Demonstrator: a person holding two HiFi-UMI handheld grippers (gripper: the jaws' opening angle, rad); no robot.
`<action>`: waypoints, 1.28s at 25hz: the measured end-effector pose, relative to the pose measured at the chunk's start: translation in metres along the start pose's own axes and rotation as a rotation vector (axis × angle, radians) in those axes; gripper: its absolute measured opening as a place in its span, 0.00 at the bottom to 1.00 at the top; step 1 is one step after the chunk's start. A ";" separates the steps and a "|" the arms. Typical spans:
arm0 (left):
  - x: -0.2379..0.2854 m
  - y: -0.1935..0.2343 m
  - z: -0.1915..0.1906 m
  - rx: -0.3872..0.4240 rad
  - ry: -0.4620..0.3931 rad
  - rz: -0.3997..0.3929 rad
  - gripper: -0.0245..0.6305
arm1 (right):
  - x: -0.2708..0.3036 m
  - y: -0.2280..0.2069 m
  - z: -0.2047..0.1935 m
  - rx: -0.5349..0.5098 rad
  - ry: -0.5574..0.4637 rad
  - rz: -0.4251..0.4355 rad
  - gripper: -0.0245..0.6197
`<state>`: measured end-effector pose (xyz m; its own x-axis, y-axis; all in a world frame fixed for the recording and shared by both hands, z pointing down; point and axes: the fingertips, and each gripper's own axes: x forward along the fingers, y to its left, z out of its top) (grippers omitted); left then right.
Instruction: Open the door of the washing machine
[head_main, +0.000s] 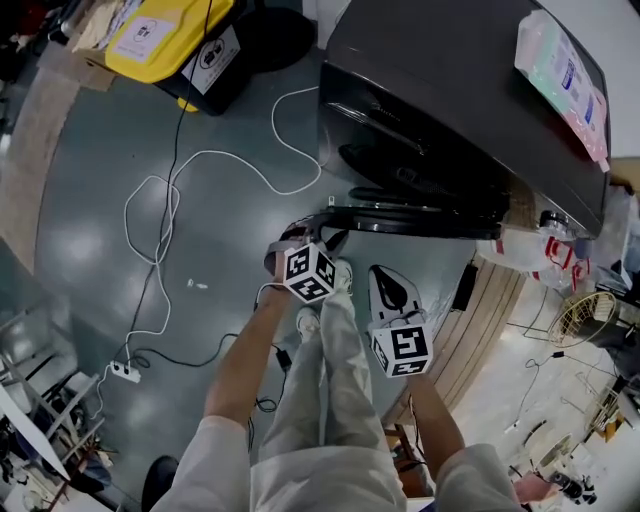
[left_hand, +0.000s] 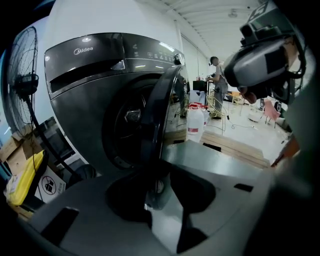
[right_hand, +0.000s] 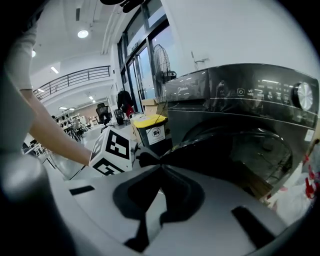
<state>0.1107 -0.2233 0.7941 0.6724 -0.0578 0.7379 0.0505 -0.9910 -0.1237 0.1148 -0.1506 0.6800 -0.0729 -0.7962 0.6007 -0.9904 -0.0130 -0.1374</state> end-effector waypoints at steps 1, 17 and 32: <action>-0.002 -0.005 -0.001 0.002 0.000 -0.004 0.23 | -0.004 0.003 -0.003 0.003 -0.001 -0.006 0.04; -0.021 -0.066 -0.012 -0.055 -0.004 0.005 0.21 | -0.060 0.026 -0.045 -0.004 -0.007 -0.049 0.04; -0.032 -0.123 -0.016 -0.139 0.028 0.071 0.20 | -0.120 0.022 -0.084 0.011 -0.032 -0.030 0.04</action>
<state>0.0715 -0.1015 0.7963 0.6497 -0.1300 0.7490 -0.1010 -0.9913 -0.0845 0.0919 -0.0041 0.6710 -0.0388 -0.8143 0.5791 -0.9908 -0.0440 -0.1282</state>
